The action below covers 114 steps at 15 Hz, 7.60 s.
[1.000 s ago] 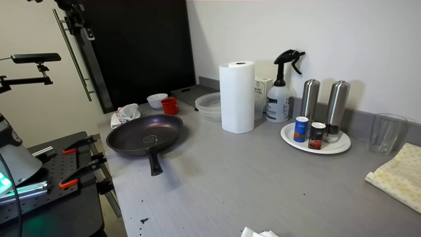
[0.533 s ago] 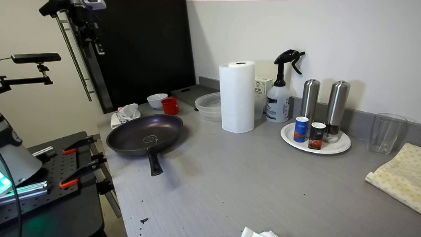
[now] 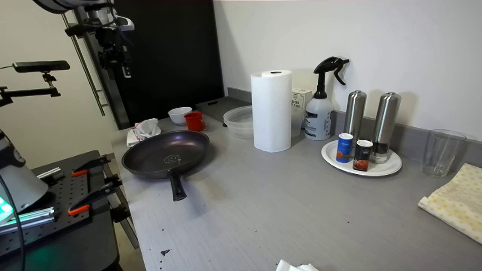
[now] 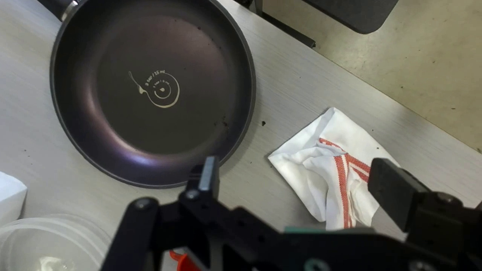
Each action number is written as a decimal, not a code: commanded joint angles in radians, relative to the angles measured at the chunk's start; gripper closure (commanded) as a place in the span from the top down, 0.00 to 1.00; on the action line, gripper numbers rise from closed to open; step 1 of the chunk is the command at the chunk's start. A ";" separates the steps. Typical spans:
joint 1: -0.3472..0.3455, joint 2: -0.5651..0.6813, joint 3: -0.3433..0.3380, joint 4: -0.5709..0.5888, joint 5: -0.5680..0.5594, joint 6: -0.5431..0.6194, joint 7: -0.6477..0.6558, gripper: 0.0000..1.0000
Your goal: Use the white tea towel to wipe the grey pan
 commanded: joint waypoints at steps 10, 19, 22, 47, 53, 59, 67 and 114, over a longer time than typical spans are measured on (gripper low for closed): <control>0.065 0.332 0.014 0.139 -0.049 0.061 -0.070 1.00; 0.093 0.519 0.017 0.219 -0.045 0.148 -0.181 1.00; 0.093 0.579 0.020 0.248 -0.038 0.181 -0.223 1.00; 0.075 0.938 0.037 0.481 -0.034 0.299 -0.419 1.00; 0.054 0.934 0.042 0.474 -0.028 0.302 -0.443 0.44; 0.026 0.925 0.055 0.465 -0.009 0.298 -0.461 0.00; -0.015 0.842 0.086 0.429 0.022 0.285 -0.461 0.03; -0.164 0.104 -0.321 -0.213 0.414 0.417 -0.586 0.03</control>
